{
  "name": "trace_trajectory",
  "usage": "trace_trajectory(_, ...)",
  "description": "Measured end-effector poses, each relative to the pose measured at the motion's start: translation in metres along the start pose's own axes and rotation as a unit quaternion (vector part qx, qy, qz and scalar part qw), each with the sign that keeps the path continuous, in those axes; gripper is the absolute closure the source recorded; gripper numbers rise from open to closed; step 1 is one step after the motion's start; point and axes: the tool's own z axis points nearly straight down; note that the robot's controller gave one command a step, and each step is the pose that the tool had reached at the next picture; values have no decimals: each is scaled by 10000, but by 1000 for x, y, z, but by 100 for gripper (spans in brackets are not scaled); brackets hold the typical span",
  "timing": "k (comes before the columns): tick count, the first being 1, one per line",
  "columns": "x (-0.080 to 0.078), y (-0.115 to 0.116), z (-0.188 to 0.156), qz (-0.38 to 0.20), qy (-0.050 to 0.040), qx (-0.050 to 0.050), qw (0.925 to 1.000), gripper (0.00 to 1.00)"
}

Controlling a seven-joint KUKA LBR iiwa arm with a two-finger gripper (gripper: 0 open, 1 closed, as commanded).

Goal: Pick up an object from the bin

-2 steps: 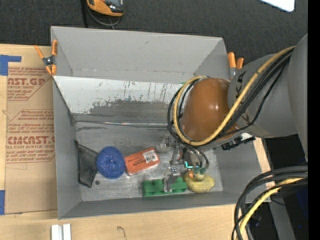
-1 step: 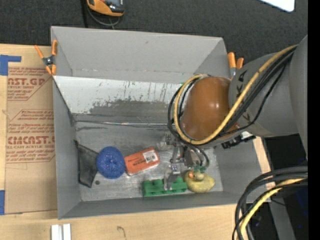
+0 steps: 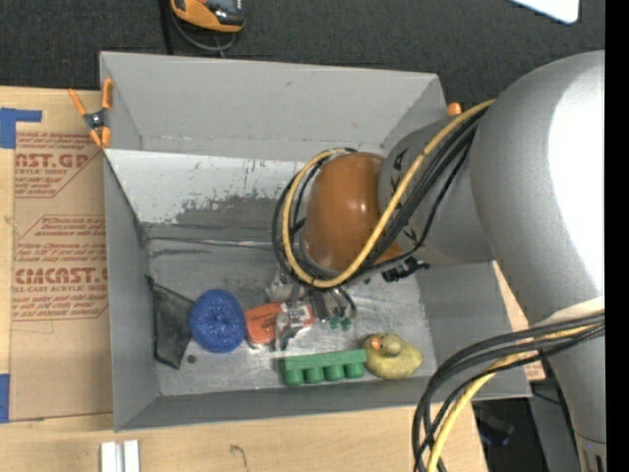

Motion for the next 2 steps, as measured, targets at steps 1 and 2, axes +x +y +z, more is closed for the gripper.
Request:
trace_trajectory(1,0,0,0,1,0,-1,10000,100)
trace_trajectory(2,-18,0,-173,-625,11,12,9980,100)
